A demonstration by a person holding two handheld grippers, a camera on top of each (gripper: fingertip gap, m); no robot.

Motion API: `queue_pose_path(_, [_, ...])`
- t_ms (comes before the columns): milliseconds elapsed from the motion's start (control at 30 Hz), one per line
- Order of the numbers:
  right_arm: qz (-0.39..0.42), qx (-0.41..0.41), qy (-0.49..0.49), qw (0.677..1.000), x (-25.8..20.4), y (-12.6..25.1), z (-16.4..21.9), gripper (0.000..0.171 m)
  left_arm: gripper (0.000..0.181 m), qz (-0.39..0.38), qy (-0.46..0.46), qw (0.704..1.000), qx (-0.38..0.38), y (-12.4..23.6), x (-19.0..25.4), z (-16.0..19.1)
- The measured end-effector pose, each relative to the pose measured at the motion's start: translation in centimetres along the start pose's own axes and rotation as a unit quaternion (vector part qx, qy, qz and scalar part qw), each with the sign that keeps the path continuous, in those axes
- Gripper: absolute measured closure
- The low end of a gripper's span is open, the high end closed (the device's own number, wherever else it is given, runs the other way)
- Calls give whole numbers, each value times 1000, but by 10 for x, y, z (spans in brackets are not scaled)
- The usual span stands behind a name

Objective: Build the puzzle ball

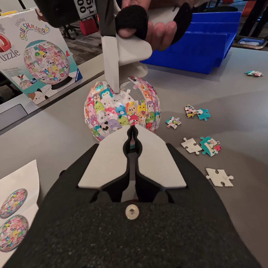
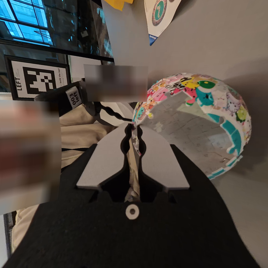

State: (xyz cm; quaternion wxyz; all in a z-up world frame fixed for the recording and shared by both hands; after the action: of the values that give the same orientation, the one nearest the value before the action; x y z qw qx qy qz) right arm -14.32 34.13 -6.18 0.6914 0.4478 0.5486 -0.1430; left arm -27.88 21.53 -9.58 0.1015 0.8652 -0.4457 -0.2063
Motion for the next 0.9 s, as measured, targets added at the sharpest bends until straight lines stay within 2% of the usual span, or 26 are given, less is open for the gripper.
queue_pose_path(100, [-7,-2,0,1000,0,-1,0,164,181,0,-8,1000,-1,-1,2,1])
queue_pose_path(167, [2,-8,13,1000,-3,0,1,151,181,-2,-13,1000,-3,-1,3,0])
queue_pose_path(267, [50,-22,50,997,-8,-2,5,142,181,-1,-13,1000,-2,-1,3,0])
queue_pose_path(433, [138,-47,107,984,-17,-9,10,142,181,-1,-11,1000,0,0,4,0])
queue_pose_path(533, [140,-57,98,984,-20,-14,8,145,181,-3,-11,1000,2,1,4,-1])
queue_pose_path(700, [108,-57,49,991,-16,-12,1,164,181,-7,-10,1000,0,3,2,1])
queue_pose_path(900, [71,-48,12,996,-12,-9,1,167,181,-9,-6,1000,1,4,-1,2])
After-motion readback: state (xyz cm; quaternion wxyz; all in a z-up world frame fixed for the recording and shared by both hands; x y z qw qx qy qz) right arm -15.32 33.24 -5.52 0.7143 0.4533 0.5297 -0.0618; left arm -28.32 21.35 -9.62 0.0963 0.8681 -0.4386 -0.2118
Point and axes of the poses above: each gripper's, where its closed fingertips meet, y back along the fingers, z out of its underside, x = y × z across the jaws, the point moved 9 cm from there along y, back along the fingers, and after that the axes turned 9 degrees about -y, right-handed, at the moved point
